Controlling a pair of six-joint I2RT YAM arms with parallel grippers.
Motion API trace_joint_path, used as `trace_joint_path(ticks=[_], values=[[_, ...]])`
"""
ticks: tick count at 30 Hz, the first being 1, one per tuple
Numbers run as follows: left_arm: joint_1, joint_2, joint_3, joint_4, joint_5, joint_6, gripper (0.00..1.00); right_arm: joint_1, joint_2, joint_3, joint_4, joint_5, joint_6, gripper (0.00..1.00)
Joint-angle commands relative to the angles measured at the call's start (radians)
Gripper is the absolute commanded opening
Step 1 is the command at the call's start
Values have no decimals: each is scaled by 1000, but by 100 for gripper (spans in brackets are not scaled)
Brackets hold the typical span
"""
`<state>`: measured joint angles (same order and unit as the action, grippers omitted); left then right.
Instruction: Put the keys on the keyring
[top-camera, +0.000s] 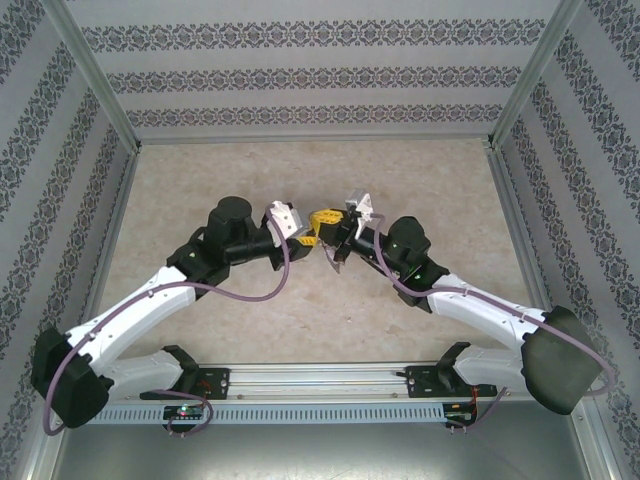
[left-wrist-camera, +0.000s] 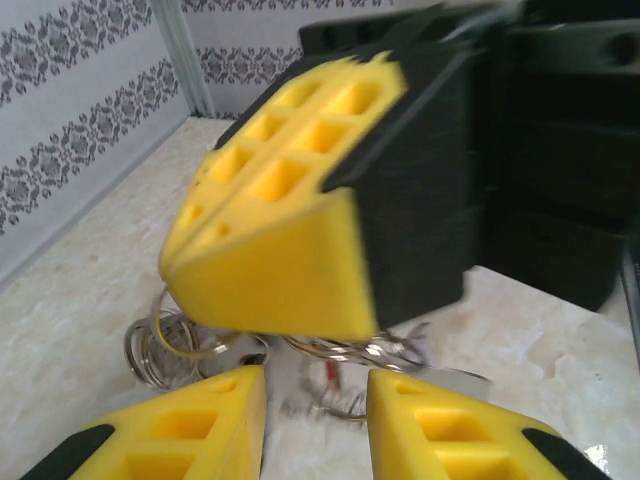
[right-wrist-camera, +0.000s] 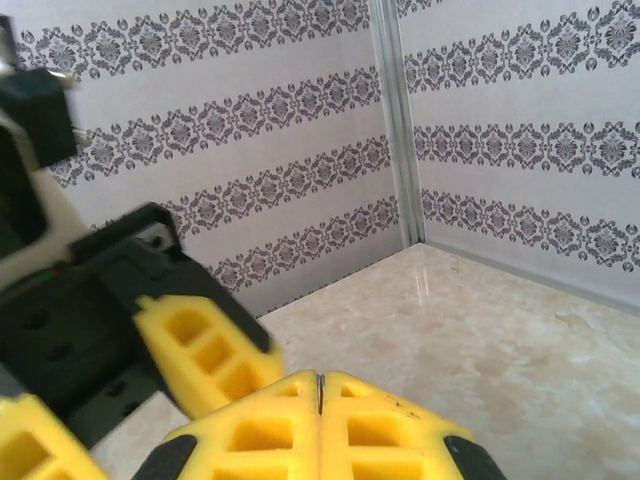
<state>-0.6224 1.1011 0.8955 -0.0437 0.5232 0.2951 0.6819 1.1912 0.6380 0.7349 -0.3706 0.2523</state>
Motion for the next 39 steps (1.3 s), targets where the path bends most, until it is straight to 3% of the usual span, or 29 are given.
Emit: trace_joint_path(ticks=[1,8,15,30,39], values=[[18,-50,14,-41,-4,-39,33,-28,-17,4,80,-71,-6,0],[55,-79,33,-54,-17,-85,40,-59,-13,24,86,-186,7,0],[56,-26,75,-57,14,-96,40,-58,-8,45,86,-258,-4,0],[62,29,97,-55,201,-97,19,-50,-10,51,105,-287,-12,0],[90,41,97,-36,285,-113,16,-49,2,68,119,-365,-22,0]])
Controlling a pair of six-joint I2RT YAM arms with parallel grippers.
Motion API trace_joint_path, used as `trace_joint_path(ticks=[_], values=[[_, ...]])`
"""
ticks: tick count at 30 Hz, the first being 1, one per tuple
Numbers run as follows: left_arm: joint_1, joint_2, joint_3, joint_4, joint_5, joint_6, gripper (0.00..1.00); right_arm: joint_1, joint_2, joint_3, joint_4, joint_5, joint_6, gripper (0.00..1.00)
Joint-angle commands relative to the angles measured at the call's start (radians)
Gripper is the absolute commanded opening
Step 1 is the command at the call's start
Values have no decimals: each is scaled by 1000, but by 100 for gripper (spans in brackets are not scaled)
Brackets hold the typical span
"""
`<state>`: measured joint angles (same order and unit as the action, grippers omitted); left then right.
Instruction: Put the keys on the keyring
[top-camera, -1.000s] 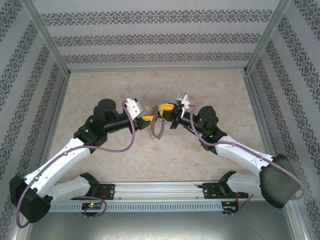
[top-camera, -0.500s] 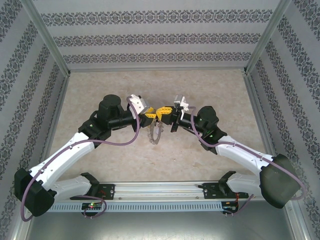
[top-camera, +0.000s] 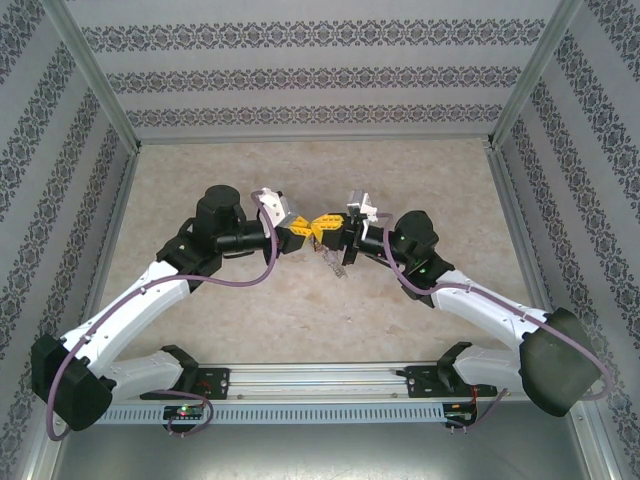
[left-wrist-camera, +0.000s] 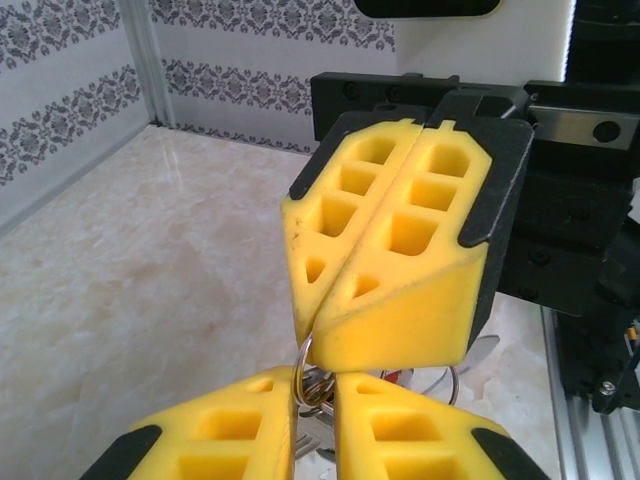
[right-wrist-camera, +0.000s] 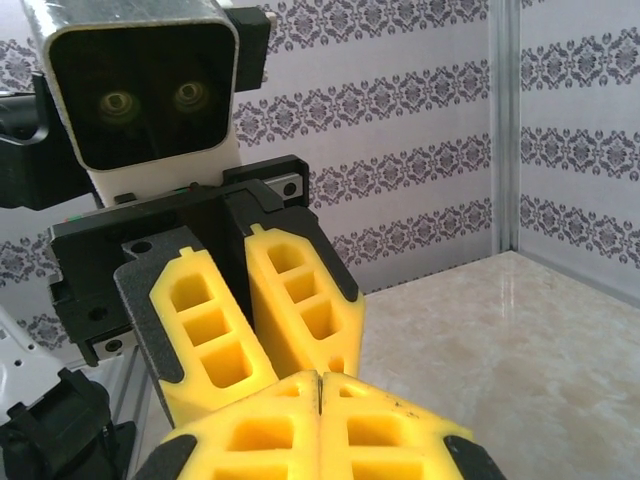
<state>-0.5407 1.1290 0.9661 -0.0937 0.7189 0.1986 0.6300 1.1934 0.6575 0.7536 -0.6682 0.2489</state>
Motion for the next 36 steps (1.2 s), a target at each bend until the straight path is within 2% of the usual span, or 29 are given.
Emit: trace_joint_path(ticks=[1,9,12,15,16,18,20,23,25,28,30,36], values=[[11,16,28,13,95,-15,14,3,0,49,105,-76,-20,0],[33,19,25,20,180,-8,0,11,18,78,110,-177,-35,0],[37,16,29,-4,224,29,0,13,23,91,84,-223,-52,0],[39,2,31,-37,255,83,0,2,13,133,-107,-346,-175,0],[40,-3,34,-57,260,106,0,-1,6,149,-203,-377,-237,3],[39,-2,57,-136,244,157,0,-12,-3,165,-339,-420,-321,16],[39,9,97,-255,232,244,0,-33,-9,167,-415,-443,-376,24],[39,31,146,-413,196,365,0,-47,-23,225,-716,-434,-580,30],[39,44,178,-496,166,421,0,-32,-15,311,-1049,-367,-827,32],[39,63,209,-575,156,489,0,-21,25,409,-1328,-283,-1016,34],[37,70,222,-604,152,522,0,-20,38,434,-1382,-263,-1048,35],[32,102,255,-667,137,581,0,-16,56,455,-1348,-261,-1027,35]])
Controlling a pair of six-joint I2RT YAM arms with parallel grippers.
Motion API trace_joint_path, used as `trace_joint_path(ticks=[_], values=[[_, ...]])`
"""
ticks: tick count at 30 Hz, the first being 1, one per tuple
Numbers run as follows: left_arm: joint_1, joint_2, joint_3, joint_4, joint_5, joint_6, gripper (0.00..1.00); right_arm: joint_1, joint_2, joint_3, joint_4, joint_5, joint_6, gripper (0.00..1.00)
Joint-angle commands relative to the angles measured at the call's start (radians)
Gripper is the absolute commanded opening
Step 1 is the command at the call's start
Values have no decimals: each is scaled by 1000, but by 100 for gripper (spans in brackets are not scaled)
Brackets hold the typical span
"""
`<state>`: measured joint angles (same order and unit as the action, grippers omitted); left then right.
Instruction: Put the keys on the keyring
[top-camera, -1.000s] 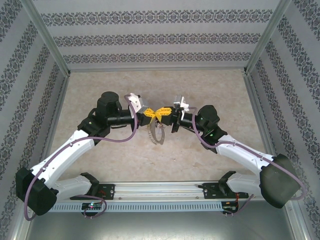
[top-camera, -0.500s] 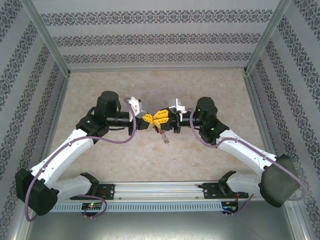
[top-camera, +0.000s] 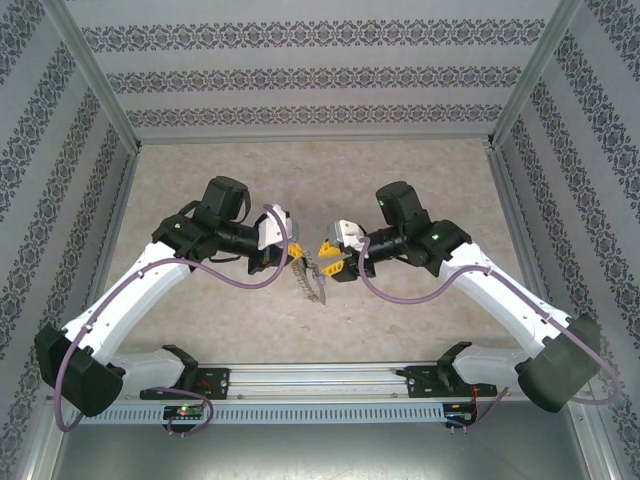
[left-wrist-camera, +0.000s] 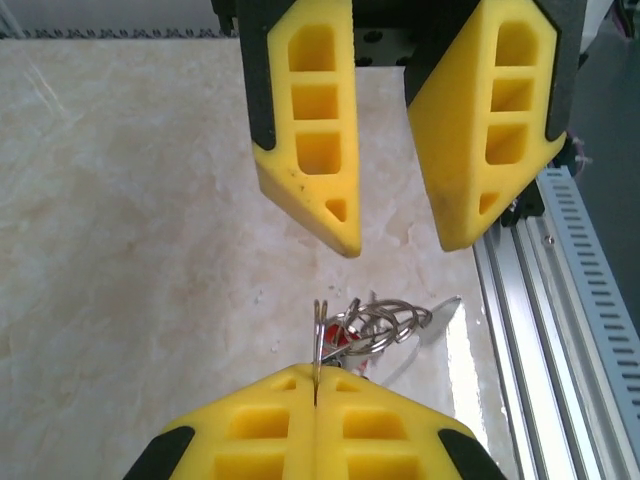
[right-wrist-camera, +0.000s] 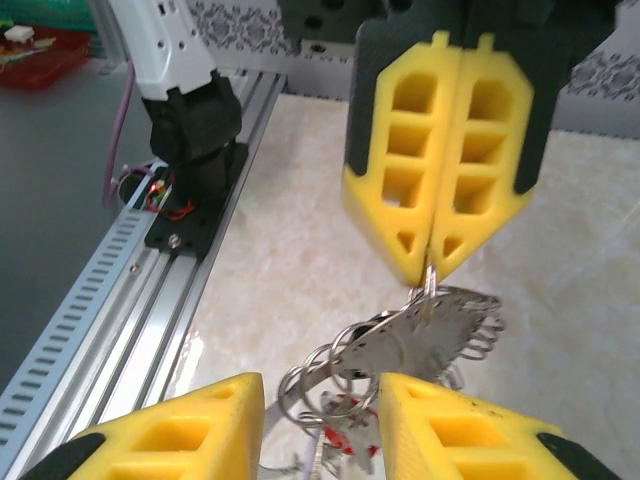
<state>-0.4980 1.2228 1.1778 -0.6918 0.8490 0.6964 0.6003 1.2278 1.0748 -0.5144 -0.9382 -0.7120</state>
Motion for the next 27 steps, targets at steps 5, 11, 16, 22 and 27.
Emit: trace_joint_path(ticks=[5,11,16,22,27], values=[[-29,39,76,-125,11,124,0,22,56,74,-81,29,-55,36],[-33,68,91,-134,16,124,0,40,102,118,-79,7,-28,40],[-33,81,102,-140,29,122,0,48,128,131,-84,30,-27,39],[-33,86,102,-131,39,117,0,56,143,141,-74,47,-11,31],[-33,90,103,-123,62,111,0,67,163,155,-74,55,-4,15]])
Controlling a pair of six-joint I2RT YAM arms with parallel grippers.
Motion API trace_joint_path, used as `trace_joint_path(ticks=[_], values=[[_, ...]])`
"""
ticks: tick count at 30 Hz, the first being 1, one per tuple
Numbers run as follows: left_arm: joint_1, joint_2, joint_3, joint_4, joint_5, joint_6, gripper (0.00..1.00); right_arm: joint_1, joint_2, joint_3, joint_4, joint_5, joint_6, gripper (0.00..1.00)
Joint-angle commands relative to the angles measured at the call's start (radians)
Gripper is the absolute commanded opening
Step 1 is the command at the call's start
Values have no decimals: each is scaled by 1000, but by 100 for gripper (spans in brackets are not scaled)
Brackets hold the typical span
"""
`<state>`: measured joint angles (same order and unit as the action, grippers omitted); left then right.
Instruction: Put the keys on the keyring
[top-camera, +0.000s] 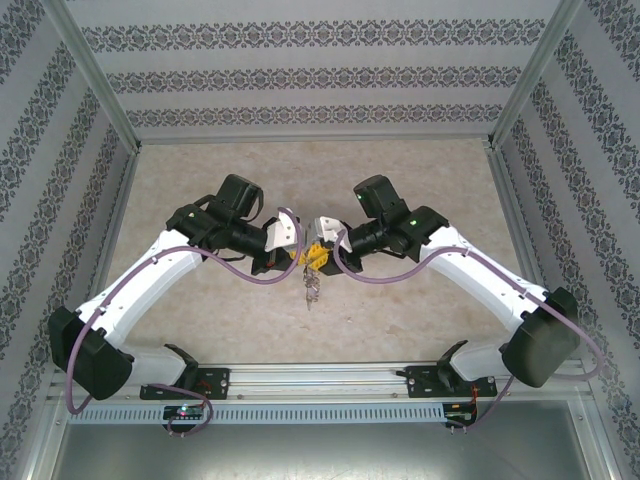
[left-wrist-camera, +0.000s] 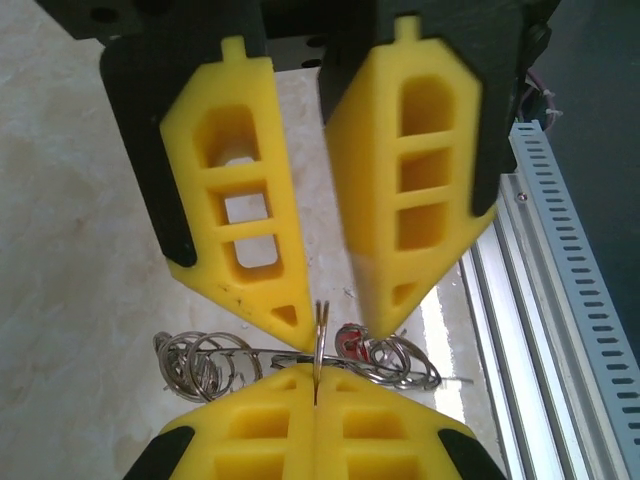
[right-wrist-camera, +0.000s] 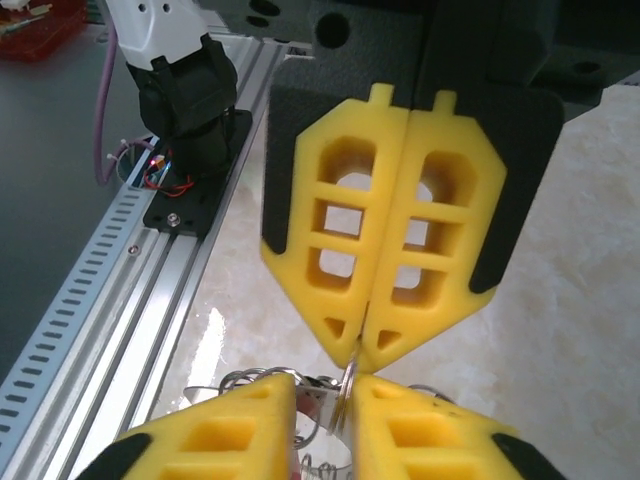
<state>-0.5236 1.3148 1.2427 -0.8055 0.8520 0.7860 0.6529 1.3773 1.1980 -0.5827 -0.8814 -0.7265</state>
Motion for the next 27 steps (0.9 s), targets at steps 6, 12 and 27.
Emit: trace_joint_path(ticks=[6,12,27], values=[[19,-26,15,28,112,-16,0,5,-18,-9,122,-37,104,0],[65,-89,-71,145,161,-102,11,-39,-123,-196,605,-103,426,0],[64,-97,-106,266,193,-199,14,-22,-151,-434,1292,76,816,0]])
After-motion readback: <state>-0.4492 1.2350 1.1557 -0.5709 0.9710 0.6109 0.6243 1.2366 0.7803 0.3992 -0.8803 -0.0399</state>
